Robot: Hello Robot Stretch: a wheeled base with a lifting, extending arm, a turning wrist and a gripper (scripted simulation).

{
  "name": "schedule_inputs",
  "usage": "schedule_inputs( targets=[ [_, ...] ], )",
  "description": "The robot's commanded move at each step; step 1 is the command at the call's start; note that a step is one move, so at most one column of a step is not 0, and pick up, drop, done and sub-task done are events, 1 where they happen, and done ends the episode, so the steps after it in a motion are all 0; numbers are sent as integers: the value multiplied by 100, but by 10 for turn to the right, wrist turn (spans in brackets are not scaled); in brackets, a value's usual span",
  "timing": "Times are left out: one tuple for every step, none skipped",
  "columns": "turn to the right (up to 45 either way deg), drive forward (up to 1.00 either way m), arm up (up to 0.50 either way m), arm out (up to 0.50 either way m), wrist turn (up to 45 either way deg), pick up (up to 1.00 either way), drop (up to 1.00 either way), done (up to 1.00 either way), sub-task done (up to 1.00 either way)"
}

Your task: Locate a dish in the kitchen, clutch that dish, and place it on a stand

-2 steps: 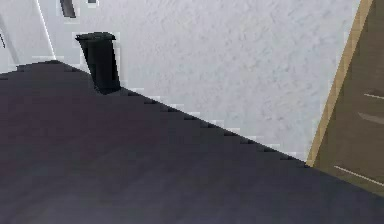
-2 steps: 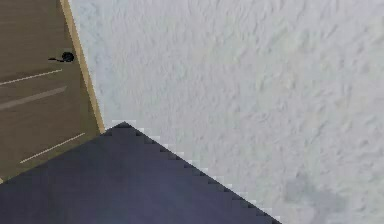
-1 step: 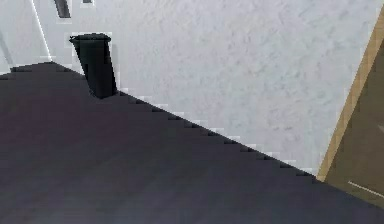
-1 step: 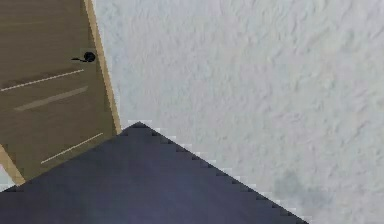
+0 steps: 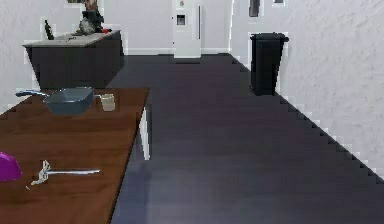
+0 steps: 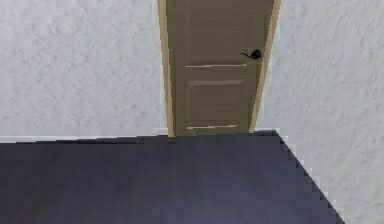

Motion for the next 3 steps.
schedule_inputs(
  targets=[
    [-60,0,0,0,0,0,0,0,0],
    [0,5,0,0,0,0,0,0,0],
    [-450,0,0,0,0,0,0,0,0]
  ],
)
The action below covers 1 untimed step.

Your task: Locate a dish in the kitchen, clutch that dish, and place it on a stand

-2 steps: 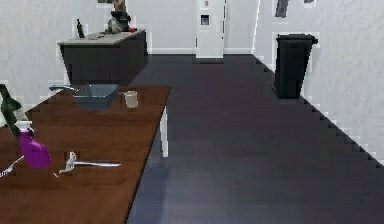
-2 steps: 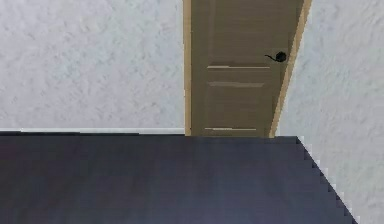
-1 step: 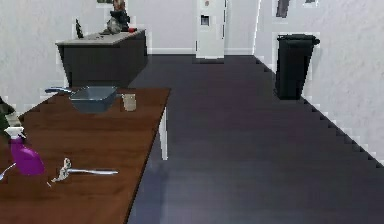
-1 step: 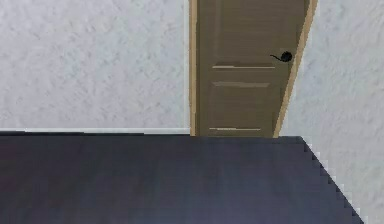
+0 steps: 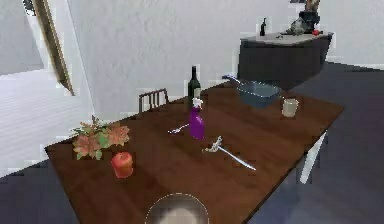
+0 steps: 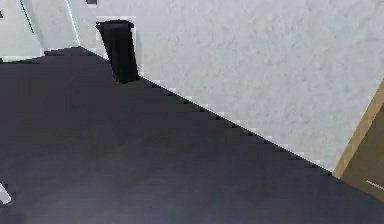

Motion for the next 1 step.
schedule_inputs(
  targets=[
    [-450,0,0,0,0,0,0,0,0]
  ],
)
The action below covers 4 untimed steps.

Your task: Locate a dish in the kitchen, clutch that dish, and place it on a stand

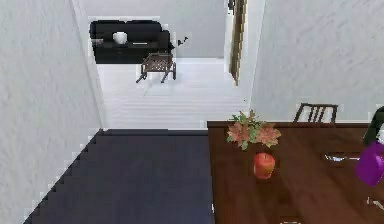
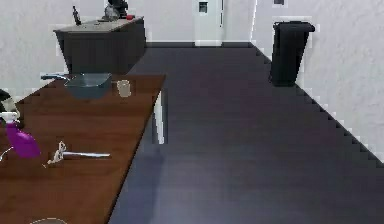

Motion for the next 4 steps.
schedule_inputs(
  targets=[
    [-420,0,0,0,0,0,0,0,0],
    [0,0,50,0,0,0,0,0,0],
    [0,0,38,0,0,0,0,0,0],
    [0,0,0,4,0,0,0,0,0]
  ],
)
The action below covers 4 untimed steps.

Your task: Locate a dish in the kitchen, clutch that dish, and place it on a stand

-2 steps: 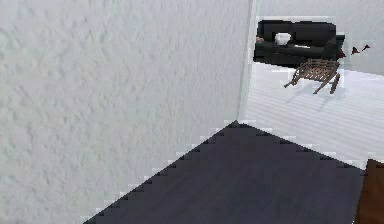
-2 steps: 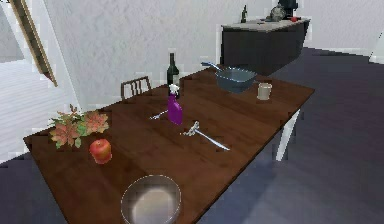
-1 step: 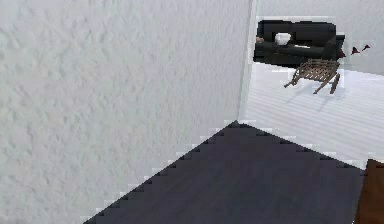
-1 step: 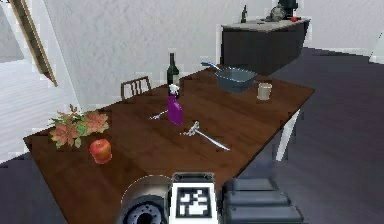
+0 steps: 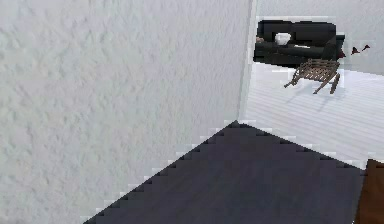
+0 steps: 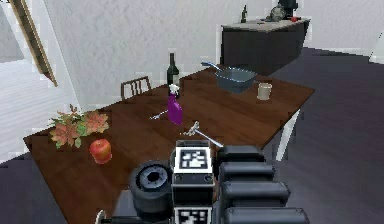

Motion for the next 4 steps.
schedule_inputs(
  targets=[
    [0,0,0,0,450,0,0,0,0],
    [0,0,0,0,450,0,0,0,0],
    [0,0,0,0,450,0,0,0,0],
    [0,0,0,0,270,0,0,0,0]
  ],
)
